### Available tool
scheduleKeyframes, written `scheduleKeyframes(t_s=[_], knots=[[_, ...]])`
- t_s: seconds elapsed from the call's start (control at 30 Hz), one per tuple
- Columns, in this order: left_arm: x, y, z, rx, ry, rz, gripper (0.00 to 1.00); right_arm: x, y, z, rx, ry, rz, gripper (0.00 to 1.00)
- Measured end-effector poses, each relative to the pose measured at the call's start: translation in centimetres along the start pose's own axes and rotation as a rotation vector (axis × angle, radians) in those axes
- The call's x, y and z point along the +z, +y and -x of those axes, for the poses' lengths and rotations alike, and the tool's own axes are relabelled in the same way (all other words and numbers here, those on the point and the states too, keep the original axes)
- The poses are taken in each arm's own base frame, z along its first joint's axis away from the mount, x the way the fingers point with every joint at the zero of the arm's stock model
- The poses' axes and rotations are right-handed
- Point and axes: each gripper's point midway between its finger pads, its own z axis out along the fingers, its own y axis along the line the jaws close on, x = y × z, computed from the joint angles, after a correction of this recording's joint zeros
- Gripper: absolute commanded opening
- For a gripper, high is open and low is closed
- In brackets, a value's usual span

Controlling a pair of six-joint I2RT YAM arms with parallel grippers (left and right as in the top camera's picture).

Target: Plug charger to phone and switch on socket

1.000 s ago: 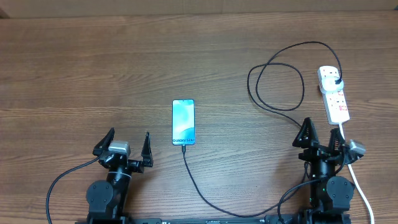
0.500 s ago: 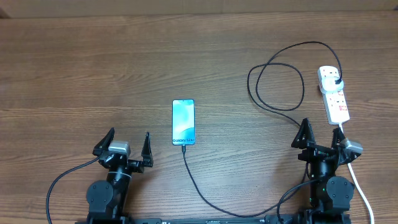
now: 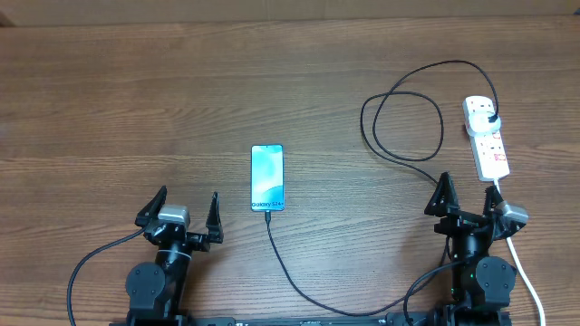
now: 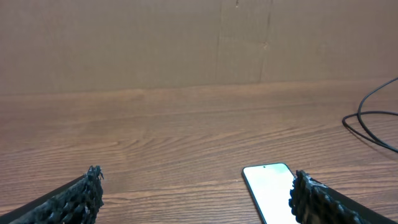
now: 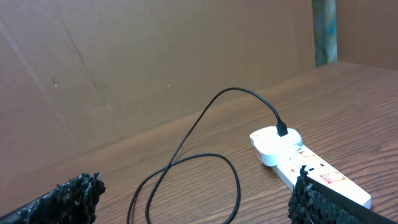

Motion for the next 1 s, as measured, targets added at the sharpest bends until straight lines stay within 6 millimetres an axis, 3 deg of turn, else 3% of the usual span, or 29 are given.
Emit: scheduleKeyframes(t_s=[1.0], knots=[[0.0,0.25,0.0,0.0,0.0,0.015,1.0,0.0,0.0,-0.01,-0.004,0.0,0.0,1.0]])
